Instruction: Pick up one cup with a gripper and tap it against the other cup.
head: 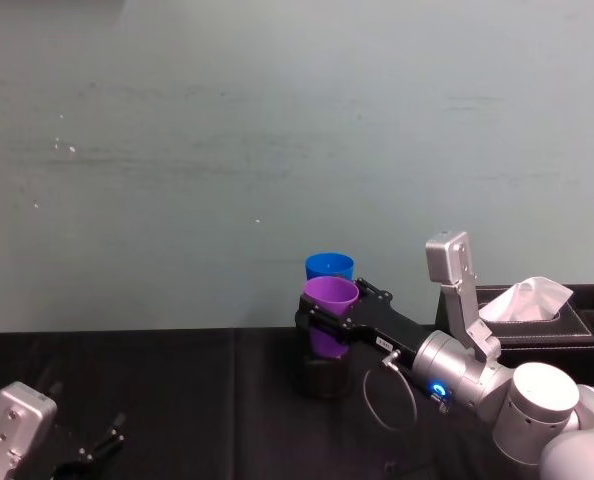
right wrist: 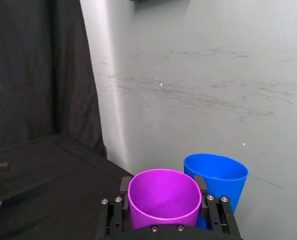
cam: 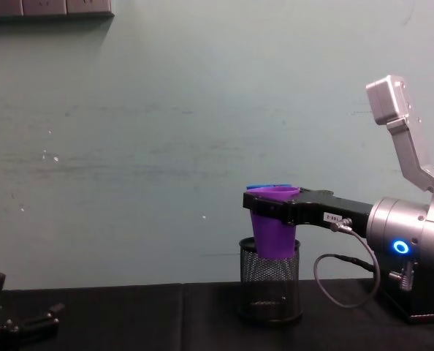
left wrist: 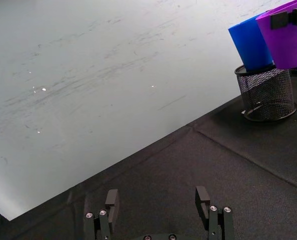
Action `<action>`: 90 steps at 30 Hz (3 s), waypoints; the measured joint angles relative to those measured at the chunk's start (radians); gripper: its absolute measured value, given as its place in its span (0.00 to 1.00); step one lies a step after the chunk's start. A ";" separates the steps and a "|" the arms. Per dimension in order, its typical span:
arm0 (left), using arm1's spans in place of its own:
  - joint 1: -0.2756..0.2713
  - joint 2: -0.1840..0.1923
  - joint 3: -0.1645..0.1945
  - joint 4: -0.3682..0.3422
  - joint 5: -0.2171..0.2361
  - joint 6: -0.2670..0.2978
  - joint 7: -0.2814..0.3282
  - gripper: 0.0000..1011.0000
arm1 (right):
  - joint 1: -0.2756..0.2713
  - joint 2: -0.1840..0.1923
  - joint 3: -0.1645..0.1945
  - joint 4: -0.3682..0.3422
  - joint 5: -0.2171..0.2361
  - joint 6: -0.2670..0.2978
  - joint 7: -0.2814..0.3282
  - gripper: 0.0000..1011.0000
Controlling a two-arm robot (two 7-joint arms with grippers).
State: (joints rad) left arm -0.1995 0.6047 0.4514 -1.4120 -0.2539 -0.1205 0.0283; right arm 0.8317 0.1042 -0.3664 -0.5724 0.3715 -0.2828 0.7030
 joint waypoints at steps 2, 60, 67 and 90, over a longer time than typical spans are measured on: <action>0.000 0.000 0.000 0.000 0.000 0.000 0.000 0.99 | 0.000 0.000 0.000 0.000 0.000 0.000 0.000 0.75; 0.000 0.000 0.000 0.000 0.000 0.000 0.000 0.99 | 0.000 0.000 0.000 0.000 0.000 0.000 0.000 0.75; 0.000 0.000 0.000 0.000 0.000 0.000 0.000 0.99 | -0.001 0.000 0.005 0.002 0.000 -0.006 0.007 0.75; 0.000 0.000 0.000 0.000 0.000 0.000 0.000 0.99 | -0.184 0.090 -0.016 -0.312 0.048 0.107 0.025 0.75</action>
State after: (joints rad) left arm -0.1995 0.6047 0.4514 -1.4120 -0.2539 -0.1206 0.0283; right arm 0.6474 0.1944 -0.3821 -0.8844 0.4196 -0.1755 0.7283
